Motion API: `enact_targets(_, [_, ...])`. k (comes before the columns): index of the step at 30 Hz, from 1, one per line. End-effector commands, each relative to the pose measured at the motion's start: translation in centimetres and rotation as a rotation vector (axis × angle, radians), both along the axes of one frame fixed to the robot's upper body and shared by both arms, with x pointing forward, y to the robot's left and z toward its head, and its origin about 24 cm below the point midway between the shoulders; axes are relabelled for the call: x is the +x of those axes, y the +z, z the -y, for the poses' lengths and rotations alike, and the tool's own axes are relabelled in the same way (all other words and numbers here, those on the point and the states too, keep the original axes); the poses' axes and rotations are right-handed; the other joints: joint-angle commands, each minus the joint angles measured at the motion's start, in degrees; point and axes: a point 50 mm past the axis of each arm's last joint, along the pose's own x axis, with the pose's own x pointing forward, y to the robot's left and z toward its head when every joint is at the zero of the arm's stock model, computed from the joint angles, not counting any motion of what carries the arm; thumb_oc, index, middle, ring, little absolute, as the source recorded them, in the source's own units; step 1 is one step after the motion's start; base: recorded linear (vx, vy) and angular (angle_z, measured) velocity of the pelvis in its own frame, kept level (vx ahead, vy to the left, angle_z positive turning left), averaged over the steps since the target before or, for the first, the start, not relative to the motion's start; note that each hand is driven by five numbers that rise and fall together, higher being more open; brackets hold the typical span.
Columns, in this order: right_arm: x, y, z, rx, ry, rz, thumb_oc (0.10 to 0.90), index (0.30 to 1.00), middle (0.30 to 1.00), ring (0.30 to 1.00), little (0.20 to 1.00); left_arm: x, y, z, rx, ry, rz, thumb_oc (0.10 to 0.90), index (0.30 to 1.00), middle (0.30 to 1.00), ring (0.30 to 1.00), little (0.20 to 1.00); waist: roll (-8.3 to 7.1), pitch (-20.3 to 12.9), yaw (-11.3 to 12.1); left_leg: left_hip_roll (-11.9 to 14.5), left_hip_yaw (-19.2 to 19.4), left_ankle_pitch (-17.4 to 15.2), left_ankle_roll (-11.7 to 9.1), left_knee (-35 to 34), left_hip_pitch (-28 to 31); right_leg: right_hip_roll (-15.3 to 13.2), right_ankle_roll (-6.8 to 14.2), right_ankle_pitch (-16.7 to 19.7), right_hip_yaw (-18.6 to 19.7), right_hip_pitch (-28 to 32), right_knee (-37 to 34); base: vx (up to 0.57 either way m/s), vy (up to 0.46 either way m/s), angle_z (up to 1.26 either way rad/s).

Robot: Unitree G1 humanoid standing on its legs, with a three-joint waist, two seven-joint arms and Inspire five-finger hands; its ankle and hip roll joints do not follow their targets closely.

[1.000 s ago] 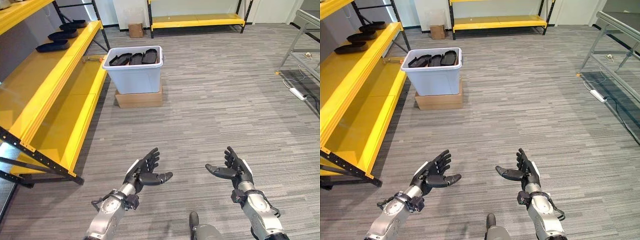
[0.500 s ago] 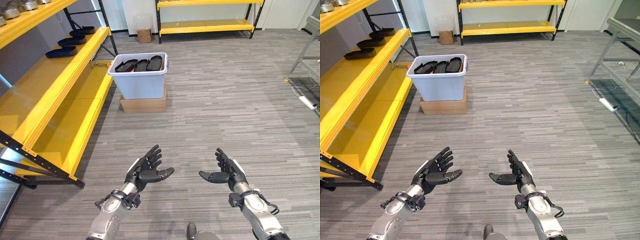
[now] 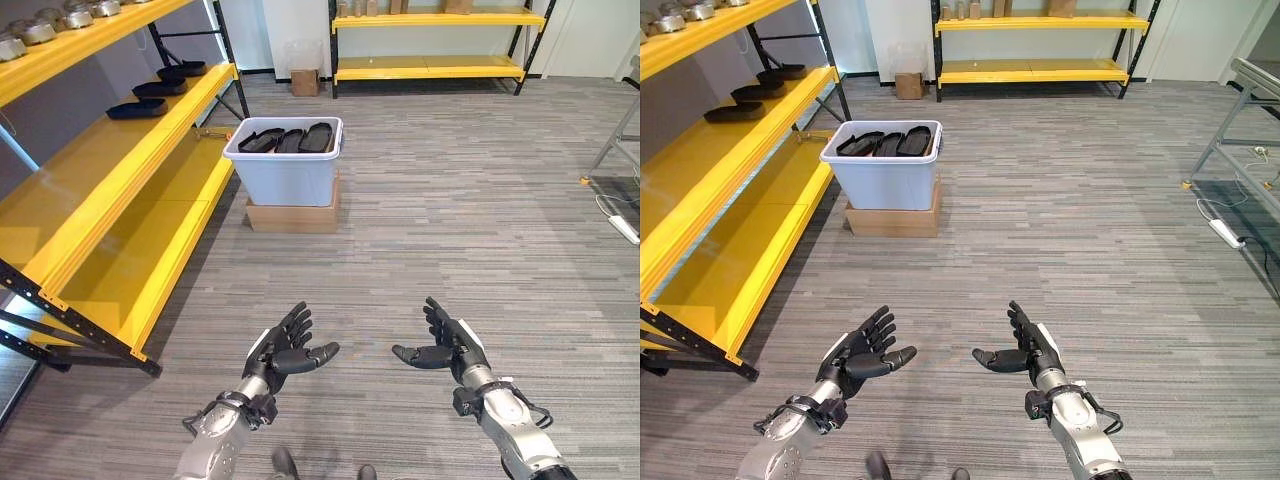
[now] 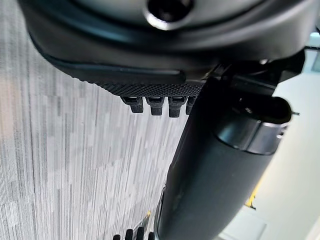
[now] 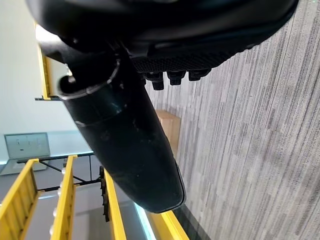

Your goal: Move parts from the plastic box to the shelf.

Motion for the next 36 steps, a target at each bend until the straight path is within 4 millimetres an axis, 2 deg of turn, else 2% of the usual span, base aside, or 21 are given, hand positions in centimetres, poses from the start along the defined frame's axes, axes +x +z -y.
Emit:
enact_targets(1, [2.7,5.1,-0.5,0.099,0.039,0.243,0.9,1.0,1.0,1.0,1.0,2.2,4.7,-0.7,-0.069,-0.001,0.262,0.9,1.0,1.0,1.0,1.0,0.5,0.38,0.43,2.1,-1.09,2.59,1.47,0.66,1.71,-6.28,6.19,-6.81,-0.92,2.49,5.1,0.14,0.169,-0.42])
enact_targets(2, [2.8,5.2,-0.7,0.109,0.056,0.243,0.9,1.0,1.0,1.0,1.0,2.1,4.6,-0.6,-0.063,-0.002,0.263,0.9,1.0,1.0,1.0,1.0,1.24,0.45,0.42,2.6,-1.76,2.13,1.4,0.51,2.58,-6.22,6.2,-8.33,-0.78,1.94,7.66,0.15,0.164,-0.5])
enact_targets(5, [2.9,5.3,-1.1,0.126,0.065,0.252,0.9,1.0,1.0,1.0,1.0,2.0,4.5,-0.6,-0.067,-0.006,0.258,0.9,1.0,1.0,1.0,1.0,2.06,0.6,0.51,2.3,-2.68,1.21,1.57,0.8,4.14,-6.2,6.2,-10.27,-0.48,1.41,11.14,0.17,0.147,-0.54])
enact_targets(10, [3.1,5.1,-1.7,0.166,0.067,0.232,0.9,1.0,1.0,1.0,1.0,2.5,4.2,-0.5,-0.044,0.002,0.239,0.9,1.0,1.0,1.0,1.0,2.57,-0.08,0.51,-0.75,-2.09,-0.32,2.48,4.7,6.16,-6.9,6.09,-11.22,-0.79,2.55,12.79,0.27,0.175,-0.02])
enact_targets(14, [3.0,5.5,-2.2,0.202,0.066,0.252,0.9,1.0,1.0,1.0,1.0,2.8,4.6,-0.7,-0.002,-0.005,0.253,0.9,1.0,1.0,1.0,1.0,2.06,-1.01,1.2,-4.38,-2.46,-1.91,3.91,5.61,5.9,-7.62,7.1,-10.89,-0.65,4.34,11.14,0.24,0.133,0.08])
enact_targets(18, [3.0,5.7,-2.8,0.204,0.064,0.261,0.9,1.0,1.0,1.0,1.0,3.0,5.3,-1.3,0.068,0.018,0.294,0.9,1.0,1.0,1.0,1.0,1.5,-1.53,2.2,-6.72,-2.3,-3.11,5.15,5.59,5.03,-8.64,8.21,-9.92,-0.64,5.21,9.11,0.17,0.079,0.03])
enact_targets(24, [3.0,5.9,-3.0,0.161,0.109,0.272,0.9,1.0,1.0,1.0,1.0,3.2,6.8,-1.7,0.021,0.062,0.369,0.9,1.0,1.0,1.0,1.0,1.03,-1.47,3.34,-7.22,-2.08,-3.62,5.69,7.95,1.97,-9.25,8.45,-9.9,-0.73,6.43,7.31,0.1,0.054,-0.12])
enact_targets(29, [4.1,7.0,-3.2,0.139,0.099,0.33,0.9,1.0,1.0,1.0,1.0,3.8,7.6,-1.8,0.031,0.066,0.405,0.9,1.0,1.0,1.0,1.0,0.09,-2.16,4.78,-7.85,-1.96,-4.22,6.39,8.59,1.06,-9.79,9.25,-10.11,-1.14,8.03,6.26,0.11,0.067,-0.09])
enact_targets(33, [4.5,7.6,-2.9,0.123,0.053,0.361,0.9,1.0,1.0,1.0,1.0,4.4,7.8,-1.4,0.053,0.028,0.41,0.9,1.0,1.0,1.0,1.0,-0.3,-3.07,4.96,-9.6,-2.07,-5.14,7.82,7.82,1.69,-10.22,10.05,-10.97,-1.01,7.73,9.15,0.1,0.145,-0.02])
enact_targets(36, [4.6,7.8,-2.6,0.07,0.04,0.383,0.9,1.0,1.0,1.0,1.0,4.6,7.7,-1.3,0.065,0.007,0.411,0.9,1.0,1.0,1.0,1.0,-0.3,-3.34,4.4,-11.4,-2.02,-5.91,9.1,6.45,3.44,-10.66,11.01,-9.11,-0.4,5.96,14.13,0.07,0.147,-0.02])
